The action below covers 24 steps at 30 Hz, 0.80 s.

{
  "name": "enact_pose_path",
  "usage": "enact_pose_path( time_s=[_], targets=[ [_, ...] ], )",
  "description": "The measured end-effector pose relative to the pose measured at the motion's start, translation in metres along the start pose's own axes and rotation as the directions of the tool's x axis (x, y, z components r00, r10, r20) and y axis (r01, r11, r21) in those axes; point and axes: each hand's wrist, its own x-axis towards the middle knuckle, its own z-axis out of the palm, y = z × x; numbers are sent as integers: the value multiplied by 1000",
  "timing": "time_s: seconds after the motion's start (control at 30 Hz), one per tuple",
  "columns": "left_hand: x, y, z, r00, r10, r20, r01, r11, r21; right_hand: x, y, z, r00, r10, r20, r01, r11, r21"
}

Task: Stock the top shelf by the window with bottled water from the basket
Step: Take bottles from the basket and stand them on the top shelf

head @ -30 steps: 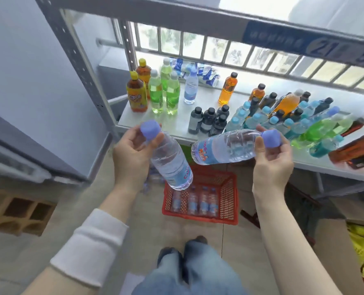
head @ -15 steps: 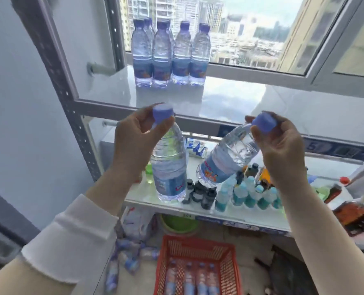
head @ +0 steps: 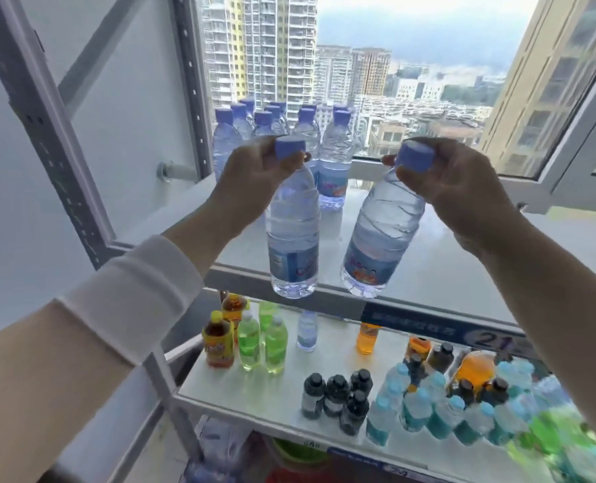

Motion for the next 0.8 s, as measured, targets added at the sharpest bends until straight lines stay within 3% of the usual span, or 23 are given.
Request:
enact_pose_path(
  time_s=[0.27, 0.57, 0.67, 0.8],
  targets=[
    [66, -43, 8, 995, 1, 100, -13, 992, 122, 62, 34, 23, 994, 103, 23, -104, 993, 56],
    [114, -66, -3, 963, 5, 269, -60, 979, 196, 114, 48, 51, 986, 120, 119, -115, 992, -50],
    [121, -65, -9, 927, -15, 375, -72, 973, 218, 117, 45, 55, 975, 133, 178, -98, 976, -193],
    [132, -56, -20, 907, -47, 418, -163, 877, 452, 118, 31, 60, 991, 46, 127, 28, 849, -527]
  ],
)
